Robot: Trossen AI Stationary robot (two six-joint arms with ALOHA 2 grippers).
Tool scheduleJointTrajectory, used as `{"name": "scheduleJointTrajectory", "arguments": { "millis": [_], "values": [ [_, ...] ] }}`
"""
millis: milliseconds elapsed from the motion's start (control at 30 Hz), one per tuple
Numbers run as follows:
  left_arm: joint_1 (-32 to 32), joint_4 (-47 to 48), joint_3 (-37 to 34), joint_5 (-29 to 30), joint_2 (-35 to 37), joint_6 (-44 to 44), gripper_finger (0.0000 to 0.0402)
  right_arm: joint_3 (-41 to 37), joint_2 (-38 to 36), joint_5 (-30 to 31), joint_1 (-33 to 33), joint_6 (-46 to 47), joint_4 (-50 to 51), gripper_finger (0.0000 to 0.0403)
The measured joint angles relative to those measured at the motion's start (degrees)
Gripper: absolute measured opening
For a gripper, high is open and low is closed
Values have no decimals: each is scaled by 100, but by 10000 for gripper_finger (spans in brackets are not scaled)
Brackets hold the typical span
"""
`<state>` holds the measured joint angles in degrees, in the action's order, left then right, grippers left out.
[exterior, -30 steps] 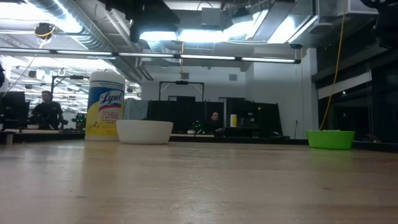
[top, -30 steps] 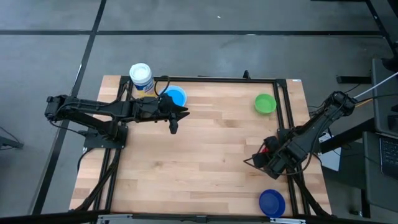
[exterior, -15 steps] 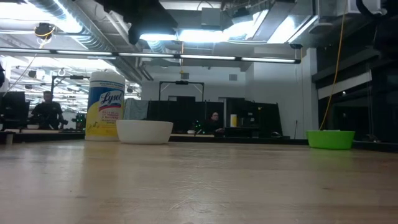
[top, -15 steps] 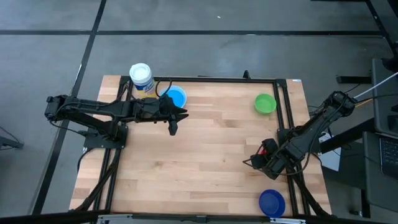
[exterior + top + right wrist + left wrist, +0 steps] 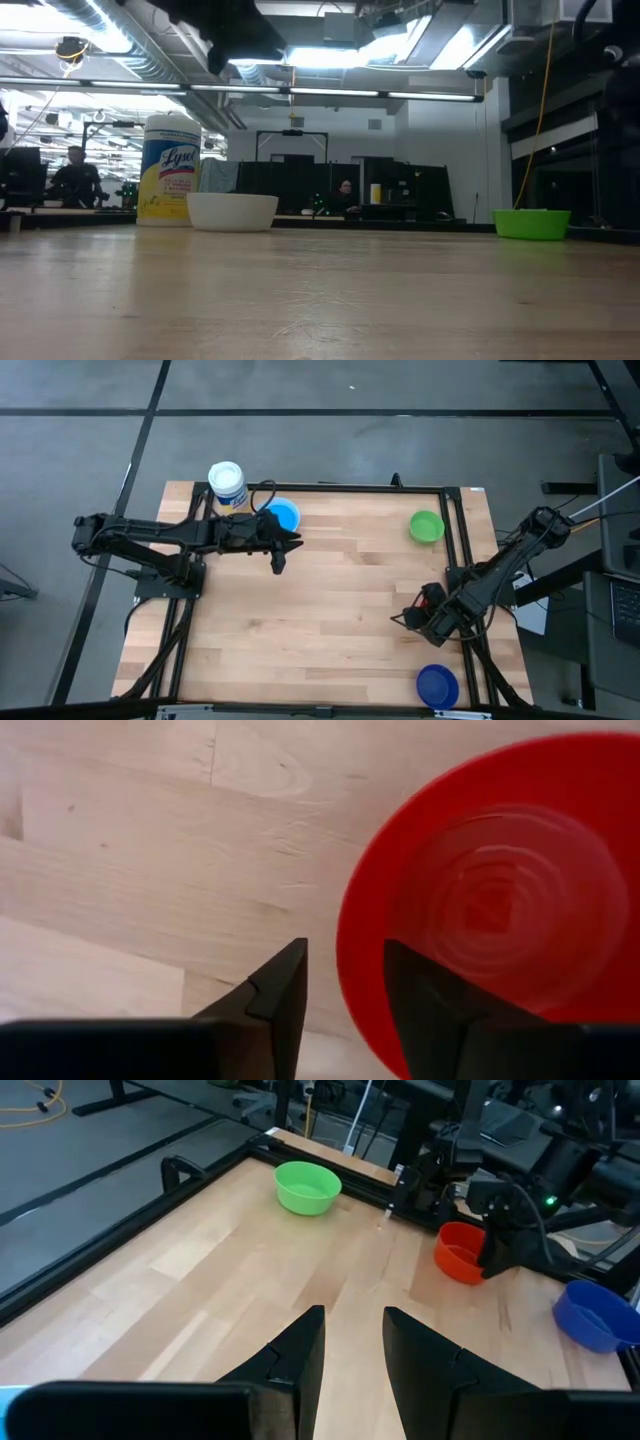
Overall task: Nest bowls inside each other
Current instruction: Stack the red bowl on top of the light blue bowl
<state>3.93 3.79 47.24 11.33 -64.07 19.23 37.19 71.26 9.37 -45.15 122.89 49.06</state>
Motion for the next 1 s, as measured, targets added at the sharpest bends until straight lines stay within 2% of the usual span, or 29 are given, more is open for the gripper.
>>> {"name": "scheduleJointTrajectory", "arguments": {
  "millis": [233,300,400,567,733,867,1000],
  "values": [
    [155,10,0,-98,0,-94,100,-364,2,30,99,22,-371,113],
    [181,15,0,-102,0,-94,100,-439,2,35,164,-116,-511,85],
    [211,15,0,-101,0,-93,100,-462,-11,222,232,-566,-738,20],
    [320,2,0,-81,0,-66,100,-289,-3,587,630,-1217,-667,6],
    [492,-67,0,-252,0,-89,84,586,4,995,1558,-3112,-758,3],
    [590,-232,93,-331,-2,-195,17,1477,4,1025,2631,-5243,-904,2],
    [635,-229,457,64,-2,-524,3,2336,4,1173,3855,-7168,-976,2]
  ]
}}
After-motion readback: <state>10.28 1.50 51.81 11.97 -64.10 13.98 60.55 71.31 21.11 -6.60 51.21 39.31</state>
